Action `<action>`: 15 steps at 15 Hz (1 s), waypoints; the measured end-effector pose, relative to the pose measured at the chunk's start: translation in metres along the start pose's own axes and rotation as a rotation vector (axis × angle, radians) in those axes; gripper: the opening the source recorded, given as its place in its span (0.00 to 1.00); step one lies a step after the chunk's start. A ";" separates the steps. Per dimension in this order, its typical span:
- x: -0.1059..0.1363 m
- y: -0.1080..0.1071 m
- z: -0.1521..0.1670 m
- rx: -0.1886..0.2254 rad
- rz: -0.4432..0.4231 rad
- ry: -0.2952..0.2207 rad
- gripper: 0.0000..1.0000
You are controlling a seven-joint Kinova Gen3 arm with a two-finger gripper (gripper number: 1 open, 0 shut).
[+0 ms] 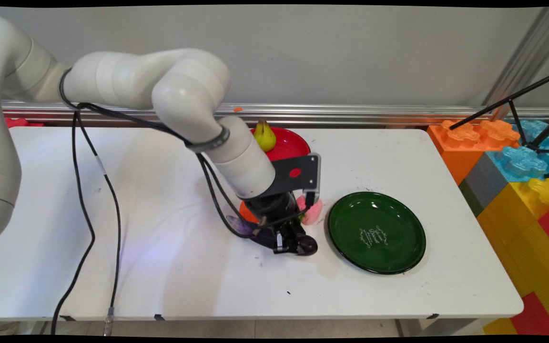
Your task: Place the picked object on the table
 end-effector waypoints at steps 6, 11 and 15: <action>-0.011 0.009 0.016 -0.004 0.026 -0.007 0.00; -0.017 0.015 0.026 -0.008 0.042 -0.011 0.00; -0.020 0.018 0.030 -0.007 0.052 -0.011 0.00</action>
